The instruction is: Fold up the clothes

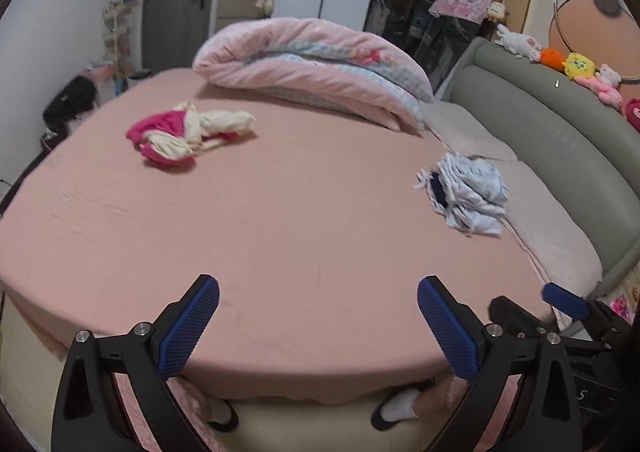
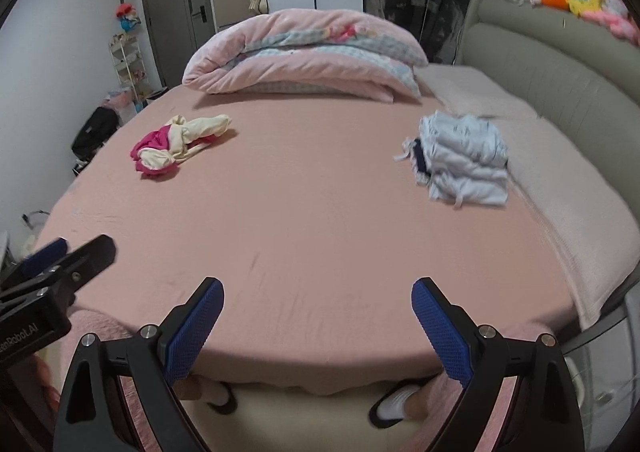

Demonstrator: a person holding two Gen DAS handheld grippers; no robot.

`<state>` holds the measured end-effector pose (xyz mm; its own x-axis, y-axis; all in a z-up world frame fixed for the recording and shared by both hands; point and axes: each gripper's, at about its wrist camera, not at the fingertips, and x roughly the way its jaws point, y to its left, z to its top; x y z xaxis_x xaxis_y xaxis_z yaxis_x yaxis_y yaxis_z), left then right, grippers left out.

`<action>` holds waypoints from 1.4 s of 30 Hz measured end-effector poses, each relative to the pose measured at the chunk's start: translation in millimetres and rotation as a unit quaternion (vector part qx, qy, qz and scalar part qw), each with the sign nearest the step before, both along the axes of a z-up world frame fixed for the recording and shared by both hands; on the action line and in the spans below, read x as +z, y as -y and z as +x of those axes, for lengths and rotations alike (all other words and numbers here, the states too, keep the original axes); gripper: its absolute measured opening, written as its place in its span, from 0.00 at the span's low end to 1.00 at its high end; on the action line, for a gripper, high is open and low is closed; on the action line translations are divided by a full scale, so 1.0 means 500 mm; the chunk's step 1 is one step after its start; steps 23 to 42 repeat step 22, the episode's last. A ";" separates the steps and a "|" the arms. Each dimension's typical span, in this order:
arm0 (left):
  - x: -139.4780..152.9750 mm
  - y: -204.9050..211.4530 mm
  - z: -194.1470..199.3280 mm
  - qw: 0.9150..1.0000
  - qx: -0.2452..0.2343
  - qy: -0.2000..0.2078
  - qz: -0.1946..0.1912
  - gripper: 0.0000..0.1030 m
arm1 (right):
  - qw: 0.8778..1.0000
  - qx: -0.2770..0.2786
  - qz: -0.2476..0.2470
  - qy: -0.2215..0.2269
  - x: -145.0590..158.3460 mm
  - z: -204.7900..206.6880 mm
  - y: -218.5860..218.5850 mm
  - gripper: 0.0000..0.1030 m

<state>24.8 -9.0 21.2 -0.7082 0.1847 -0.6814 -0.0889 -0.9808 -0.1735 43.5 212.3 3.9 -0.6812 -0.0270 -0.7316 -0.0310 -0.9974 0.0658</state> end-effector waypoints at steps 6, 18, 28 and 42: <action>-0.006 -0.003 -0.006 1.000 -0.003 0.002 -0.011 1.00 | 1.000 -0.001 0.014 -0.005 -0.007 0.003 0.004 0.92; -0.016 0.005 -0.014 1.000 0.005 0.010 -0.007 1.00 | 1.000 -0.010 0.026 -0.006 -0.002 -0.005 0.007 0.92; -0.019 0.001 -0.014 1.000 0.009 0.013 -0.021 1.00 | 0.999 -0.010 0.031 -0.002 -0.006 -0.008 0.009 0.92; -0.019 0.001 -0.014 1.000 0.009 0.013 -0.021 1.00 | 0.999 -0.010 0.031 -0.002 -0.006 -0.008 0.009 0.92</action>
